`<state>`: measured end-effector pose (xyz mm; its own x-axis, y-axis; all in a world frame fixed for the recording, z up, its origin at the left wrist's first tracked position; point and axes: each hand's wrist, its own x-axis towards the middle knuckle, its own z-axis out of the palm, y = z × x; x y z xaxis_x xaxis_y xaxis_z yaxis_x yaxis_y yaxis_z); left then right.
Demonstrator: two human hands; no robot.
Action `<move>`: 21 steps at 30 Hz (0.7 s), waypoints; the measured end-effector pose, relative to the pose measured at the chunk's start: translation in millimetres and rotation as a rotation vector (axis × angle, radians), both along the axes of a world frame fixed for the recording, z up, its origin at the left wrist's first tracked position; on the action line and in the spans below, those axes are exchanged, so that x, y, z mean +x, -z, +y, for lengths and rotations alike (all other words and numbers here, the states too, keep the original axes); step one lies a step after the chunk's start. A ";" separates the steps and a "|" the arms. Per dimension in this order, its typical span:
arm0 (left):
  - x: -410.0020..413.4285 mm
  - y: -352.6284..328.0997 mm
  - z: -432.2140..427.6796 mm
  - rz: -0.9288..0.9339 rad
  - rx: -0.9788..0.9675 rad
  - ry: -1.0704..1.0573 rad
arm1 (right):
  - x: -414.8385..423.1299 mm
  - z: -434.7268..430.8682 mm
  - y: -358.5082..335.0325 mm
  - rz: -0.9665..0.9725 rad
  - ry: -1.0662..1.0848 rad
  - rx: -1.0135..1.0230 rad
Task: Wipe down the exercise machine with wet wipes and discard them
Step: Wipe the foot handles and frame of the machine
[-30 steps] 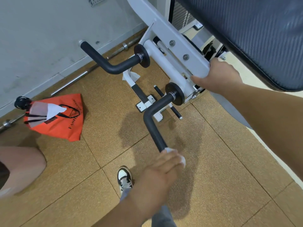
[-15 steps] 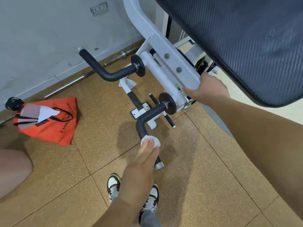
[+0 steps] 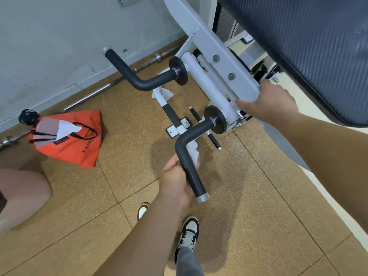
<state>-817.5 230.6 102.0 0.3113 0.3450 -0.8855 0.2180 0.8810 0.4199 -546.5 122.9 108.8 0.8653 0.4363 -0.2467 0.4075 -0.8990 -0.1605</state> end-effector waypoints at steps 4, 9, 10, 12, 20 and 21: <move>-35.0 -22.4 -43.9 0.069 0.028 0.226 | 0.2 0.1 -0.3 -0.001 0.011 -0.003; -63.5 -21.9 -42.6 0.311 0.122 0.212 | -1.2 0.2 -1.3 -0.006 0.012 -0.006; -59.0 -20.6 -29.5 0.325 0.258 0.205 | -1.7 0.4 -1.8 -0.006 0.011 -0.002; -47.1 -19.2 -4.1 0.274 0.621 0.302 | -2.8 0.9 -2.4 -0.008 0.007 0.012; -26.9 5.2 26.0 0.087 1.200 0.785 | -3.0 -0.3 -1.8 -0.013 0.004 0.021; -26.8 6.1 28.3 0.087 1.195 0.799 | -2.5 -0.7 -1.4 -0.015 0.004 0.020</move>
